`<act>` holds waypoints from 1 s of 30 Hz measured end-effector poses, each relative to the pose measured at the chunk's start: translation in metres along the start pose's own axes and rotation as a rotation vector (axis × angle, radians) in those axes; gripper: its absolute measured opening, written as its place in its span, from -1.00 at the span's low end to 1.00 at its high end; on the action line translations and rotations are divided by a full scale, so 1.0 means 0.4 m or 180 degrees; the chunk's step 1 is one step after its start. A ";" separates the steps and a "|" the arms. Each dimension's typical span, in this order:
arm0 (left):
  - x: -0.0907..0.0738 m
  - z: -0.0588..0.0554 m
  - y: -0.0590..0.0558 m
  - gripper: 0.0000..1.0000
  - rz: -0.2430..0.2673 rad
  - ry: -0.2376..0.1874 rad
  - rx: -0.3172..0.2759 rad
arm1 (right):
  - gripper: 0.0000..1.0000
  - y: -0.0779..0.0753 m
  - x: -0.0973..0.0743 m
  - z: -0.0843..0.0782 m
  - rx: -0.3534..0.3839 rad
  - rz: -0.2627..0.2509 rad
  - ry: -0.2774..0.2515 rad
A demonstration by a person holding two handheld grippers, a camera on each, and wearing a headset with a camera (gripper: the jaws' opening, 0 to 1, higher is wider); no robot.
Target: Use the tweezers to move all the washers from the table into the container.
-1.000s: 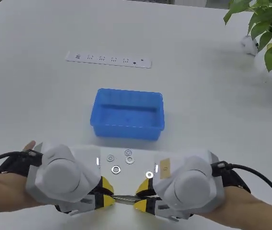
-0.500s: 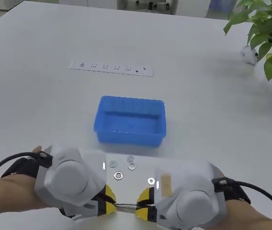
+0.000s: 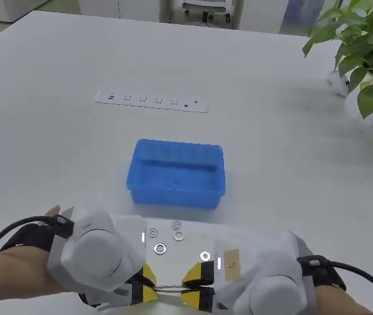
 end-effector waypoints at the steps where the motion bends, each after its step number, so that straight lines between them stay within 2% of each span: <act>1: -0.002 -0.002 0.003 -0.86 -0.0026 -0.0005 -0.0021 | -0.86 0.005 0.001 0.003 -0.0031 -0.0004 -0.0008; 5: -0.013 -0.013 -0.007 -0.85 -0.0083 0.0013 -0.0101 | -0.86 0.012 0.009 0.012 -0.0158 -0.0030 0.0009; 7: -0.031 -0.013 -0.009 -0.85 -0.0084 -0.0073 -0.0223 | -0.86 0.011 0.014 0.012 -0.0226 -0.0075 0.0066; 9: -0.055 -0.013 -0.007 -0.85 -0.0048 -0.0168 -0.0309 | -0.86 0.006 0.011 0.014 -0.0188 -0.0089 0.0030; 11: -0.074 -0.012 -0.006 -0.85 0.0032 -0.0216 -0.0287 | -0.86 -0.003 0.002 0.021 -0.0086 -0.0103 -0.0076; 14: -0.097 -0.005 -0.006 -0.85 0.0081 -0.0273 -0.0281 | -0.86 -0.009 -0.002 0.029 -0.0119 -0.0130 -0.0108; 19: -0.127 0.006 -0.009 -0.85 0.0106 -0.0321 -0.0282 | -0.86 -0.010 -0.008 0.039 -0.0029 -0.0127 -0.0250; 24: -0.152 0.029 -0.017 -0.84 0.0105 -0.0452 -0.0312 | -0.86 -0.004 -0.008 0.044 0.0007 -0.0143 -0.0312; 27: -0.155 0.038 -0.023 -0.84 0.0142 -0.0408 -0.0214 | -0.86 -0.003 -0.007 0.046 0.0036 -0.0166 -0.0341; 30: -0.155 0.041 -0.020 -0.85 0.0144 -0.0426 -0.0218 | -0.86 -0.002 -0.008 0.044 0.0089 -0.0155 -0.0377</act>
Point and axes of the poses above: the centre of the closed fingertips' face, and the gripper's own axes: x roughly forward along the fingers, y roughly to its left, z roughly out of its top, the point moved 5 cm from there along -x, roughly backward along the fingers, and after that the axes turned 13 degrees about y, right-handed, at the moved point
